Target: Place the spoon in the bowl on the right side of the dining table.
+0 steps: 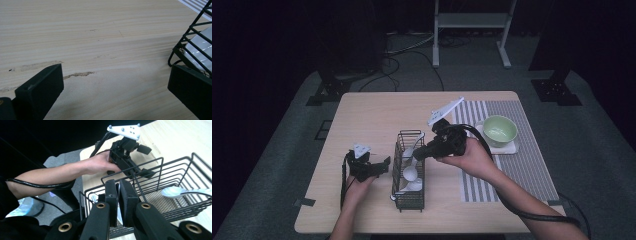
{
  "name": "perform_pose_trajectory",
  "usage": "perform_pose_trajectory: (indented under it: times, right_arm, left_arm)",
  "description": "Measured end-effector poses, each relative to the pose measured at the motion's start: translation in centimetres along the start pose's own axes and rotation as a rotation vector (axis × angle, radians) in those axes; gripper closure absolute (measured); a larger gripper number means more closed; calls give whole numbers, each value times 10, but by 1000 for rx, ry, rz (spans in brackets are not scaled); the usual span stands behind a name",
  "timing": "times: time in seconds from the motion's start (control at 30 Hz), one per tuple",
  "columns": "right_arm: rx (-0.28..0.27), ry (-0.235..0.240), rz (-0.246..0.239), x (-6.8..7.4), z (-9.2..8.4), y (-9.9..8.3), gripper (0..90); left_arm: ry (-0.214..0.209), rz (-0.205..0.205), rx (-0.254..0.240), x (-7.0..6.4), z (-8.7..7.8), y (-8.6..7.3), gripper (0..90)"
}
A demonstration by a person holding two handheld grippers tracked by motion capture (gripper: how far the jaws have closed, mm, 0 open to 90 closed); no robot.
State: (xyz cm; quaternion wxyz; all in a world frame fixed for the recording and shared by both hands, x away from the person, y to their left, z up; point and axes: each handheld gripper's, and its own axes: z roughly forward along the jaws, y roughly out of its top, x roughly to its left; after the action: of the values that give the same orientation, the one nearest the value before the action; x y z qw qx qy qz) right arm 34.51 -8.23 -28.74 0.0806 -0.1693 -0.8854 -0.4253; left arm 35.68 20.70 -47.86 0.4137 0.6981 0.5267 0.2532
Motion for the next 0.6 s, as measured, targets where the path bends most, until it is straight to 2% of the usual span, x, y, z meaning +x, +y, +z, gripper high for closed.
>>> perform_pose_trajectory:
  times: [0.13, 0.4, 0.6]
  right_arm:
    - [-11, 5, -2, 2, -5, 3, 852]
    - [-60, 46, 3, 6, -18, 8, 853]
    - [-74, 48, -7, 9, -28, 10, 853]
  left_arm:
    - [0, 0, 0, 0, 0, 0, 0]
    - [1, 4, 2, 0, 0, 0, 0]
    - [1, 2, 3, 0, 0, 0, 0]
